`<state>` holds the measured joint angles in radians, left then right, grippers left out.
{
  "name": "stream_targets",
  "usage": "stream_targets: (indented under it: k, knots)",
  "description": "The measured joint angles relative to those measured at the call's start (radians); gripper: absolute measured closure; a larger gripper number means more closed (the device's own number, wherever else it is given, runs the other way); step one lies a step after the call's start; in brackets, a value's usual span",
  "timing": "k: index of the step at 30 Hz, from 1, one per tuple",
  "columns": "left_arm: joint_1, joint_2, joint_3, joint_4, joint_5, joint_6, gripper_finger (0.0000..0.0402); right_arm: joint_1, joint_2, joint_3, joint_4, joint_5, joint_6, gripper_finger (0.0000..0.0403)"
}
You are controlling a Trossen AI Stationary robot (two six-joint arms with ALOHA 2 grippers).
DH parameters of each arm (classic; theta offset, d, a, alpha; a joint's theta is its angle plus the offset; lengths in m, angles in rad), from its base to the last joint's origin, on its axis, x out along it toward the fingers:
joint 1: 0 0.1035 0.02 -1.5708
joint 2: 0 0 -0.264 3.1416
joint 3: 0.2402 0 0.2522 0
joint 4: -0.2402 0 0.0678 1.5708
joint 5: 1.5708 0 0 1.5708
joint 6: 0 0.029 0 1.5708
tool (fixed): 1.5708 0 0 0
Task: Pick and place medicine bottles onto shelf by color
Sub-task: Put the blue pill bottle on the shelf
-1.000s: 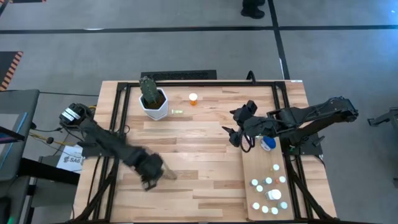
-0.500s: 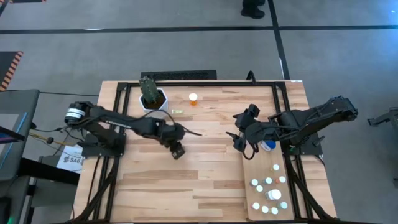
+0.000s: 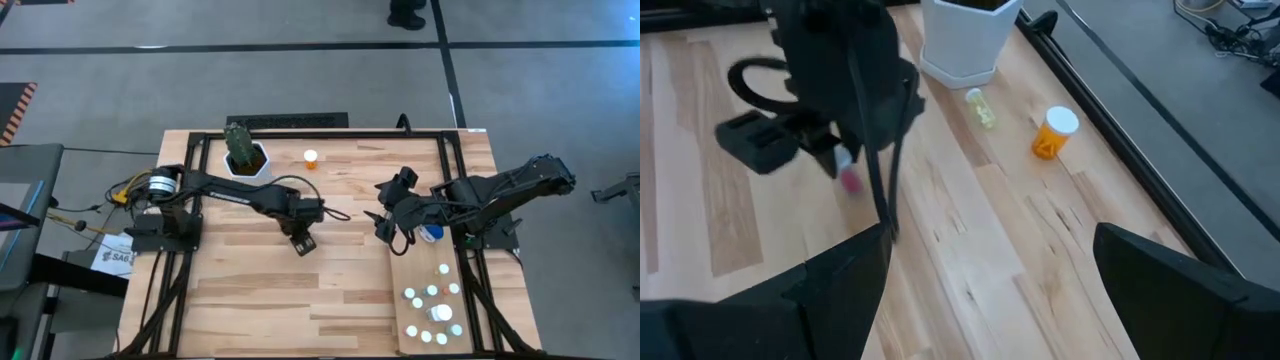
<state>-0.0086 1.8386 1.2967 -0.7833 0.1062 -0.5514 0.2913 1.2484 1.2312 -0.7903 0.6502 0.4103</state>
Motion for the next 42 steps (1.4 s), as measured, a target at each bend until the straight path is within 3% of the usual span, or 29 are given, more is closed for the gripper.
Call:
stream_targets:
  k: [4,11,19,31,42]
  knots:
    - [0.001,0.073,0.130,-0.138,-0.070,0.035,0.0307,0.000,0.000,0.000,-0.003,0.000,0.000,0.0035]
    - [0.003,0.169,0.244,-0.225,-0.050,0.104,0.0307,0.000,0.000,0.000,-0.010,0.000,0.000,0.0035]
    - [0.013,0.169,0.246,-0.202,-0.056,0.142,0.0297,0.000,0.000,0.000,-0.020,0.000,0.000,0.0035]
    - [0.021,0.173,0.242,-0.182,-0.065,0.198,0.0206,0.000,0.000,0.000,-0.019,0.000,0.000,0.0035]
    - [0.033,0.116,0.242,-0.227,-0.037,0.203,0.0202,0.005,0.000,0.000,-0.026,0.000,0.000,0.0035]
